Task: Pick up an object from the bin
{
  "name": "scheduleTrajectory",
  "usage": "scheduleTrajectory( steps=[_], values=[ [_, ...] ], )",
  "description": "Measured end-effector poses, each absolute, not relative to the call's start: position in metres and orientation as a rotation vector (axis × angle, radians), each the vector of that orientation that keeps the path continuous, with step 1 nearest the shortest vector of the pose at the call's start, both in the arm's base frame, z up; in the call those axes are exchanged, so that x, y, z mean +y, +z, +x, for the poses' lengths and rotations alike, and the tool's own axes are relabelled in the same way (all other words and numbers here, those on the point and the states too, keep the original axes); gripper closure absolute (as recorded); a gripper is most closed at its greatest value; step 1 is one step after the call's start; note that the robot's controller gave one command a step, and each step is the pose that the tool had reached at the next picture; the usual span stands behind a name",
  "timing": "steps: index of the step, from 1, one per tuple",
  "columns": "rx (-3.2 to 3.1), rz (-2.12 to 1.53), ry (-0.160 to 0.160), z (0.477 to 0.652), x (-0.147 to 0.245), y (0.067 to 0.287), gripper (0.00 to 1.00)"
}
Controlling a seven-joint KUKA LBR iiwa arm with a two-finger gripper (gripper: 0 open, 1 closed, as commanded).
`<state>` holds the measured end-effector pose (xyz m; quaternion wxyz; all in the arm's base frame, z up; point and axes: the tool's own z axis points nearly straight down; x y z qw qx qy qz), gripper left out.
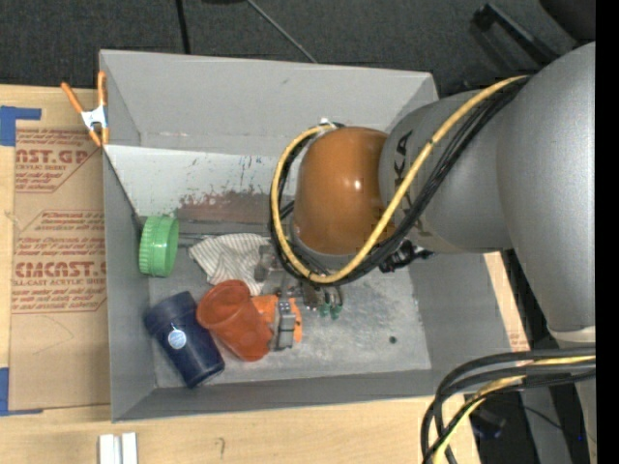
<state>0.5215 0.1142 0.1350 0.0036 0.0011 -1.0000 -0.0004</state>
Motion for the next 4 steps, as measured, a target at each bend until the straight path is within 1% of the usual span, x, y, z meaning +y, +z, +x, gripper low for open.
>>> scheduleTrajectory(
  steps=[1, 2, 3, 4],
  values=[
    [-3.141, 0.002, -0.002, 0.523, 0.114, 0.139, 0.0],
    [-3.146, -0.074, -0.004, 0.521, 0.088, 0.085, 0.0],
    [-3.141, -0.096, -0.003, 0.52, 0.08, 0.07, 1.0],
    [-3.141, -0.096, -0.003, 0.52, 0.08, 0.07, 1.0]
  ],
)
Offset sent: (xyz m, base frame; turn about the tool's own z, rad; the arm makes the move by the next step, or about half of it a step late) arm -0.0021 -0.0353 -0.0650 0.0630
